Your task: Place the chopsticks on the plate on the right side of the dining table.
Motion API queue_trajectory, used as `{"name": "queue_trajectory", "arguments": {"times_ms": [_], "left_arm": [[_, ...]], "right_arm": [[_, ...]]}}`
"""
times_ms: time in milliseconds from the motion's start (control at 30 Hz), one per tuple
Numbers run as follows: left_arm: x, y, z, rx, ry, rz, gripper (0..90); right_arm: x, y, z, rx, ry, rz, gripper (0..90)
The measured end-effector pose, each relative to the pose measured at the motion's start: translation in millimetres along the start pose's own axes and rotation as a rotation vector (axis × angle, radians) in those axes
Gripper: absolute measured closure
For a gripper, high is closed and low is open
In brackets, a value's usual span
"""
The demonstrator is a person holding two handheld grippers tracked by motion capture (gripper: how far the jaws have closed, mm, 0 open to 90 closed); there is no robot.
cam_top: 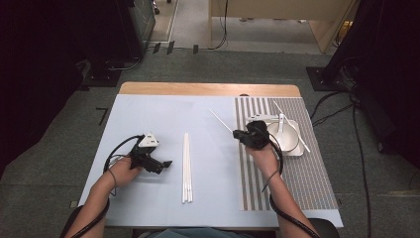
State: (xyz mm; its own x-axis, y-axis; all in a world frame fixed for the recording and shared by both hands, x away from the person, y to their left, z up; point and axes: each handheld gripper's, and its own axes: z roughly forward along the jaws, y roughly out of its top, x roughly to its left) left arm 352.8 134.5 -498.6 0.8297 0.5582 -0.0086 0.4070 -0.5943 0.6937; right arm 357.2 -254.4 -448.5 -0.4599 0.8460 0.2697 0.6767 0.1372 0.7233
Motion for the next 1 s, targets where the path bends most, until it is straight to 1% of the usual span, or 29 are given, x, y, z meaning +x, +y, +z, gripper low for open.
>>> {"name": "queue_trajectory", "arguments": {"times_ms": [267, 500, 700, 767, 1000], "left_arm": [[0.0, 0.0, 0.0, 0.000, 0.000, 0.000, 0.3], [-0.1, 0.1, 0.0, 0.001, 0.001, 0.000, 0.2], [-0.1, 0.0, 0.0, 0.000, 0.000, 0.000, 0.2], [0.0, 0.0, 0.0, 0.000, 0.000, 0.000, 0.2], [-0.1, 0.0, 0.0, 0.000, 0.001, 0.000, 0.2]], "right_arm": [[-4.6, 5.6, -4.1, 0.006, -0.015, -0.010, 85.2], [-12.3, 7.1, -9.5, 0.003, -0.027, 0.003, 85.2], [-18.6, 10.0, -16.4, -0.013, -0.039, 0.010, 85.2], [-20.1, 11.0, -17.5, -0.012, -0.042, 0.005, 85.2], [-28.1, 14.3, -24.1, -0.014, -0.049, 0.018, 85.2]]}}
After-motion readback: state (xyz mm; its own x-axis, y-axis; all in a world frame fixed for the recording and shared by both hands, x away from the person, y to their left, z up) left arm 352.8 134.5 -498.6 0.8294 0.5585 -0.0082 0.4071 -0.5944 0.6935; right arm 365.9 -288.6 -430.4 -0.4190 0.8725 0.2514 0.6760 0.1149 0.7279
